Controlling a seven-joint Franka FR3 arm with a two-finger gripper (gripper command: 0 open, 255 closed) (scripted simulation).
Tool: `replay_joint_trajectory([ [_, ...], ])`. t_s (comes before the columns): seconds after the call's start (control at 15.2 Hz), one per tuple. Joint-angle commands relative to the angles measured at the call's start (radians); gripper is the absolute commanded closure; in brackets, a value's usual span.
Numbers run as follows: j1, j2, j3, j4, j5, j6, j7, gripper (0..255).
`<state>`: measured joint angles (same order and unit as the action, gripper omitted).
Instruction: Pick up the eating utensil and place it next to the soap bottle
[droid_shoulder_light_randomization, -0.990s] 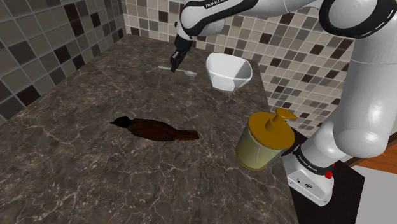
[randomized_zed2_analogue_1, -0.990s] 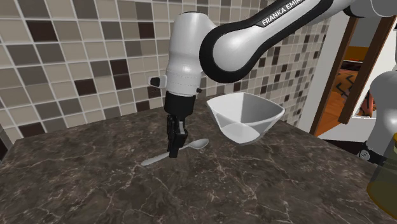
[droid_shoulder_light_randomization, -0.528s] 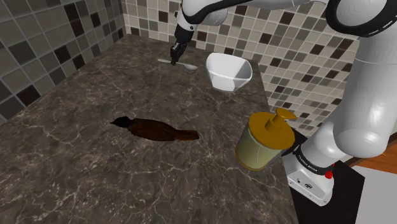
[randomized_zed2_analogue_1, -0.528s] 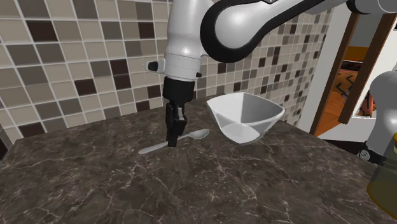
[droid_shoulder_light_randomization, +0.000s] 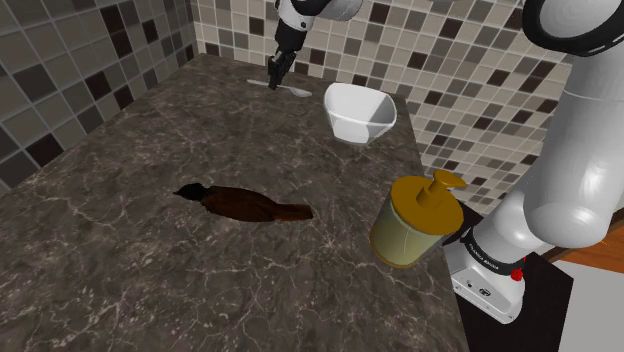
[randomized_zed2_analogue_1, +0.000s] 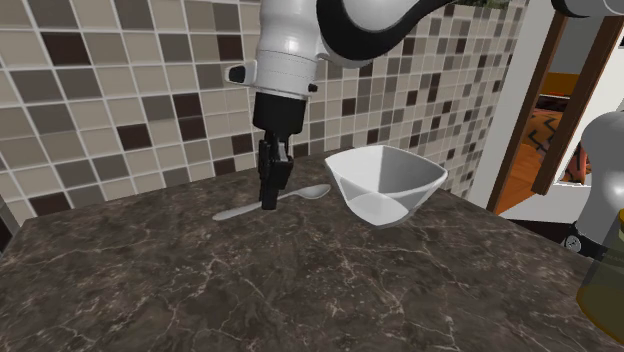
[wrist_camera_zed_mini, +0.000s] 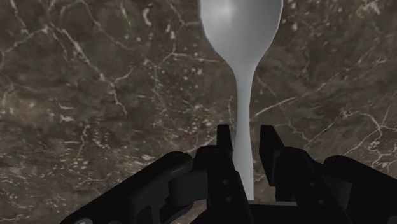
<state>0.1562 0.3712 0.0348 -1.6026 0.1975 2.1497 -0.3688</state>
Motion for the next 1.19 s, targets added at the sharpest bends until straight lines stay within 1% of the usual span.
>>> replay_joint_trajectory([
  [0.0, -0.001, -0.008, -0.001, 0.014, -0.002, -0.022, 0.004, 255],
  [0.59, -0.001, -0.027, -0.003, 0.107, -0.011, -0.133, 0.024, 255],
  [1.12, -0.002, -0.028, -0.004, 0.212, -0.019, -0.238, 0.043, 255],
])
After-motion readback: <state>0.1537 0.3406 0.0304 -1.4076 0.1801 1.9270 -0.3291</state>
